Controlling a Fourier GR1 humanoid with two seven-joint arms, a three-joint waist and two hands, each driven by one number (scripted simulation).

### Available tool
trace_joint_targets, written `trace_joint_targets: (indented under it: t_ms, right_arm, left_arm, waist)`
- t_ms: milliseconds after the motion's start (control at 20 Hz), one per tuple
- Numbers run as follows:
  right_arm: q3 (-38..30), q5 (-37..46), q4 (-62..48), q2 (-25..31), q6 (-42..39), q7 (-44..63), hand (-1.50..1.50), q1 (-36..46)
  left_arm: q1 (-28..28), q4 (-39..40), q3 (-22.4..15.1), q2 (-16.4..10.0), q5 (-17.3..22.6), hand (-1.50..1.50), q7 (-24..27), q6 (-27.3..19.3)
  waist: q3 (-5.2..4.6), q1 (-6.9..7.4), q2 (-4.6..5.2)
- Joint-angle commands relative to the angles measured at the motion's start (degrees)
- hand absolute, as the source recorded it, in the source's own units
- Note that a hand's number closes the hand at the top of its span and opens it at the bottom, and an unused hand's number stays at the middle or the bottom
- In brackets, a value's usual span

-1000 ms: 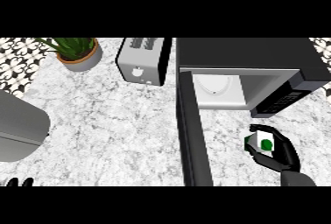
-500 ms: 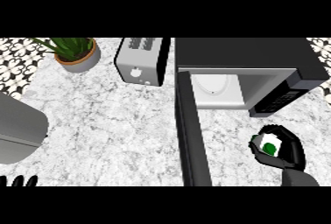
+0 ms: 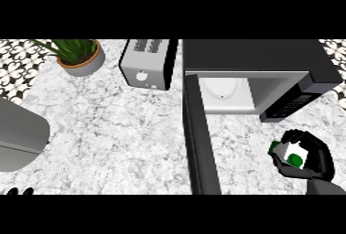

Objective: Pick up the milk, place it into the microwave and close the microwave

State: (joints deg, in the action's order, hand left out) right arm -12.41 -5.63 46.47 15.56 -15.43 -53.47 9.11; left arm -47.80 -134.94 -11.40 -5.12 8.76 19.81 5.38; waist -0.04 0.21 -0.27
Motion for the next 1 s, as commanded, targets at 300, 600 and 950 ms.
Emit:
trace_joint_targets:
  t_ms: [300, 600, 950]
  right_arm:
    - [5.46, -3.63, 27.6, -0.98, -3.09, 11.04, 1.5, -9.73]
    - [9.49, 1.88, 36.92, -6.14, 8.92, 22.65, 1.5, -6.65]
    - [9.64, 5.8, 26.88, -7.63, 14.77, 31.99, 1.5, 10.76]
  left_arm:
    - [2.33, -0.61, 2.74, 0.05, 2.92, -1.5, -3.09, -0.66]
    - [-1.21, 0.22, 1.33, 0.55, 0.79, -1.5, 0.54, 0.99]
    - [-1.3, 1.41, 6.92, -1.33, 5.62, -1.5, 0.99, 4.05]
  waist:
    - [-0.04, -0.78, 0.02]
    - [-0.01, -0.06, 0.06]
    - [0.02, 0.87, 0.24]
